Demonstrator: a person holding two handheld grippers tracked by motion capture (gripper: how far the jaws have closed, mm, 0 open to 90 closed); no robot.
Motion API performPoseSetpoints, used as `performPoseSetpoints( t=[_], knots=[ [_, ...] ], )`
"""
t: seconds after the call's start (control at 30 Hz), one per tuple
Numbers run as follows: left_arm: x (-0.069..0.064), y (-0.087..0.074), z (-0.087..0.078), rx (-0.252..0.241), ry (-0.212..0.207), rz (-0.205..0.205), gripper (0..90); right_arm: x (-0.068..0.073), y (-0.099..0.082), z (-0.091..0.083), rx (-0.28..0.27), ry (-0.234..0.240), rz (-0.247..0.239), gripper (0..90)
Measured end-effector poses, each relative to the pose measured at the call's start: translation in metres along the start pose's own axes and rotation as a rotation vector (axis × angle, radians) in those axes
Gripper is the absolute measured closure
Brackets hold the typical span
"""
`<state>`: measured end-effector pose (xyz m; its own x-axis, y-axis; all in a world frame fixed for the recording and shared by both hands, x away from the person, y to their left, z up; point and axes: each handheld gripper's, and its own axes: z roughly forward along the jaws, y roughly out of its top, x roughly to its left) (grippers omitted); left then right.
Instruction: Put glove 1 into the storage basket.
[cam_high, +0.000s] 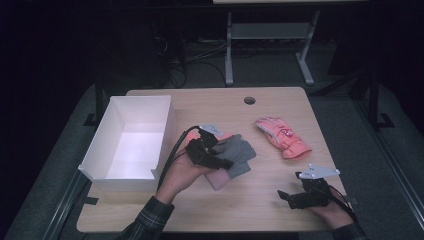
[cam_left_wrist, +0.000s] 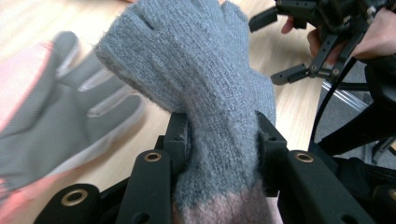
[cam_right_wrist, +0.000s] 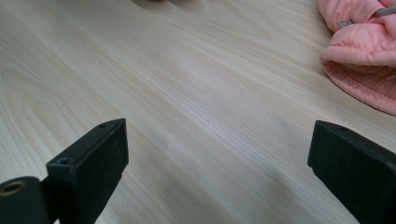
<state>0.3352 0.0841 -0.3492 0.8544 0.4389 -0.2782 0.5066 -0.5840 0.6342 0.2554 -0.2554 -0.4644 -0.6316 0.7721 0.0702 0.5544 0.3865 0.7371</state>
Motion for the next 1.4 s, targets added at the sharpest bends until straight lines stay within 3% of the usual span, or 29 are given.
performPoseSetpoints(
  t=[0.5, 0.77, 1.1, 1.4],
  knots=[
    [0.015, 0.011, -0.05, -0.049, 0.077, -0.017, 64.8, 0.0, 0.0, 0.0, 0.004, 0.008, -0.003, 4.8],
    [0.026, 0.01, -0.085, -0.084, 0.15, -0.045, 64.7, 0.0, 0.0, 0.001, 0.009, 0.016, -0.003, 4.8],
    [0.05, -0.006, -0.127, -0.139, 0.245, -0.11, 64.8, 0.002, 0.0, 0.003, 0.017, 0.021, -0.008, 4.8],
    [0.074, -0.026, -0.155, -0.18, 0.319, -0.18, 64.8, 0.001, 0.0, 0.004, 0.022, 0.02, -0.002, 4.8]
  ],
)
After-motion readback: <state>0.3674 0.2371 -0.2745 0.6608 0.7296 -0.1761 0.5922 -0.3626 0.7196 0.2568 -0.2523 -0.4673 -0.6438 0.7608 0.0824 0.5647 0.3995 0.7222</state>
